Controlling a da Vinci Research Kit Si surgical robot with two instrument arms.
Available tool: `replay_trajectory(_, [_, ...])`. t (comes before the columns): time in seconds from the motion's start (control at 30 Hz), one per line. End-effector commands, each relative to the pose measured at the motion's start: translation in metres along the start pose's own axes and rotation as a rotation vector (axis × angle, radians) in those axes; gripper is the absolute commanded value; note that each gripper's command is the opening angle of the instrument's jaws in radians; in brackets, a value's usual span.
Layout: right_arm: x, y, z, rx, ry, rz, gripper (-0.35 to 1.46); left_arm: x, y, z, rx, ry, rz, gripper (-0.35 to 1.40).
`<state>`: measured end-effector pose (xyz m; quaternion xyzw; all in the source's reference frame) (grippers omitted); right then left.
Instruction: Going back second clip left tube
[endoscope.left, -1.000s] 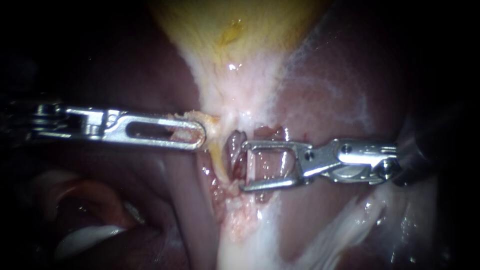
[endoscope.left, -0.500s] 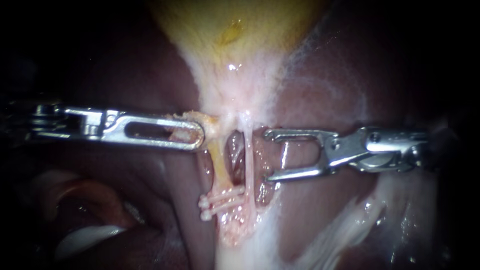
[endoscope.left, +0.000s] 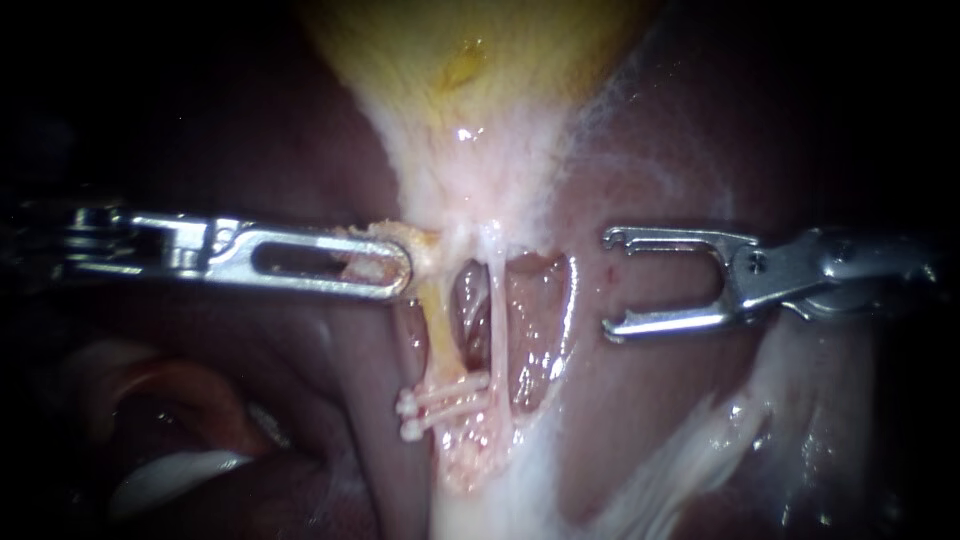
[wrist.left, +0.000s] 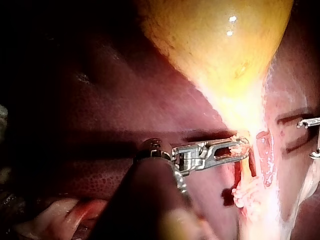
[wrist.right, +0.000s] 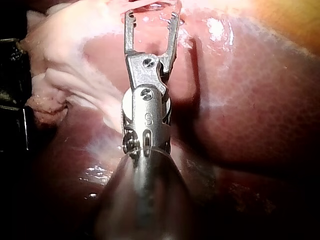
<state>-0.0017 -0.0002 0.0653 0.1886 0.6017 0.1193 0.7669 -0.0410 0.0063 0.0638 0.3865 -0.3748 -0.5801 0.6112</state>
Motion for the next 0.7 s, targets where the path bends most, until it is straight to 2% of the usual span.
replay_trajectory(0.03, [0.0, 0.0, 0.0, 0.0, 0.0, -0.001, 0.5, -0.0001, 0.0003, 0.0004, -0.003, -0.002, -0.001, -0.35])
replay_trajectory(0.33, [0.0, -0.0001, 0.0, 0.004, 0.0, -0.001, 0.5, -0.0005, 0.0035, 0.0036, -0.022, -0.003, 0.017, -0.35])
replay_trajectory(0.7, [-0.0001, -0.0002, 0.0, 0.007, 0.001, -0.001, 0.5, -0.0005, 0.0039, 0.0039, -0.031, 0.0, 0.019, -0.35])
